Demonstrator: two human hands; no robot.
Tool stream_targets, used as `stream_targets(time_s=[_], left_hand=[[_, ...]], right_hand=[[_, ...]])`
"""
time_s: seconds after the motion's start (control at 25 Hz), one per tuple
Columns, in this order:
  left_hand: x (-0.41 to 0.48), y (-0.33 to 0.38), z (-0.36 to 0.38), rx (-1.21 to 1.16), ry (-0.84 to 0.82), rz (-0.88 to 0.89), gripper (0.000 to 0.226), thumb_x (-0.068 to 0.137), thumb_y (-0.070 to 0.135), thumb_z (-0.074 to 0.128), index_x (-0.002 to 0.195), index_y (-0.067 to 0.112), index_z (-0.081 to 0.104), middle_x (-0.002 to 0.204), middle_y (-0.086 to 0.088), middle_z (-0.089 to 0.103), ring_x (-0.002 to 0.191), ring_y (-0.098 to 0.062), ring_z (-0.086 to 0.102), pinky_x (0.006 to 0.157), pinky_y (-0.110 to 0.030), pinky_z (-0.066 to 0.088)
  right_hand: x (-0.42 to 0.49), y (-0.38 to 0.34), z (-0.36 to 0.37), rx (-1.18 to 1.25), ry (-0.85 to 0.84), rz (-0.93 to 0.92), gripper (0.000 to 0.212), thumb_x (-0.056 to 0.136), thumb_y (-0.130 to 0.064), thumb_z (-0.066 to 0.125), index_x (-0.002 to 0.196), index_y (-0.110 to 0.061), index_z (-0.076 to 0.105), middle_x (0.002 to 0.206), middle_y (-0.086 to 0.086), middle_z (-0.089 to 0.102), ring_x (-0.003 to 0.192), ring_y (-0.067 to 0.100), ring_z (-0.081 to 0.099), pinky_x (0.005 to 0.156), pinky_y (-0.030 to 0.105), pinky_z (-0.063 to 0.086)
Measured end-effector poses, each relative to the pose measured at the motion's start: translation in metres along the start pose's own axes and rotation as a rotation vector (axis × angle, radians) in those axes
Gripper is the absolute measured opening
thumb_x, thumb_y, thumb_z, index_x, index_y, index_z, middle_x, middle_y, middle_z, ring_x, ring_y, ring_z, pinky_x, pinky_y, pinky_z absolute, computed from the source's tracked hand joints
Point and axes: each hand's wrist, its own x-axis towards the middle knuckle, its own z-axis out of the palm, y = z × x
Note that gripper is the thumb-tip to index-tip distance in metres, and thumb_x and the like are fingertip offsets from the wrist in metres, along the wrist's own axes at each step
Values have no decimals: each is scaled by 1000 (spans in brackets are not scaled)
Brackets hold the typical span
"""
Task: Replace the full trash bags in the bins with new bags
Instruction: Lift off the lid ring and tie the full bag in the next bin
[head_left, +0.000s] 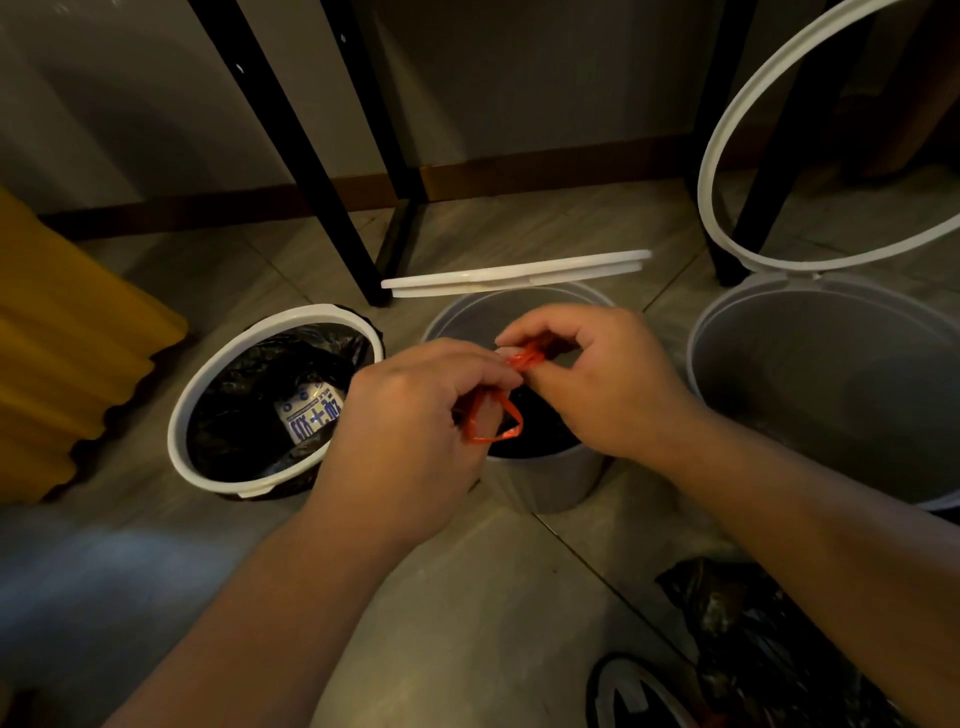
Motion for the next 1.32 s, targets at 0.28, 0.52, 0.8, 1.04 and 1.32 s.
stream_targets(time_s=[0.28, 0.52, 0.8, 1.04, 1.32], left_hand=[[-2, -9, -6, 4, 78, -42, 28, 96, 3, 71, 118, 17, 79, 110, 19, 69, 104, 17, 58, 92, 1, 40], [-11, -19, -2, -103, 99, -365, 23, 104, 30, 56, 120, 35, 72, 89, 22, 76, 91, 8, 69, 81, -14, 53], [-32, -46, -3, -38, 21, -729, 24, 101, 18, 62, 91, 38, 69, 78, 23, 75, 75, 13, 68, 67, -17, 47], [-45, -58, 2, 128, -81, -797, 22, 95, 19, 60, 86, 36, 70, 74, 14, 75, 72, -4, 68, 61, -16, 44], [-46, -65, -5, 166, -95, -829, 25, 95, 19, 60, 82, 39, 69, 70, 12, 74, 70, -8, 69, 67, -30, 55]], right_hand=[[-2, 3, -18, 380, 14, 83, 23, 96, -3, 71, 113, -18, 76, 106, 4, 80, 103, 19, 77, 91, 39, 64], [8, 21, -22, 446, 230, 231, 23, 91, 0, 76, 95, -22, 77, 85, 4, 79, 80, 18, 78, 73, 24, 60], [11, 68, -66, -170, 338, 516, 21, 92, -18, 77, 85, -36, 70, 77, -12, 74, 74, 0, 71, 70, 22, 52], [12, 74, -67, -354, 270, 473, 21, 93, -13, 75, 89, -33, 71, 81, -17, 66, 78, -1, 62, 66, 16, 41], [9, 79, -65, -427, 211, 478, 32, 92, -12, 75, 82, -40, 64, 81, -19, 62, 80, -2, 59, 68, 17, 42]])
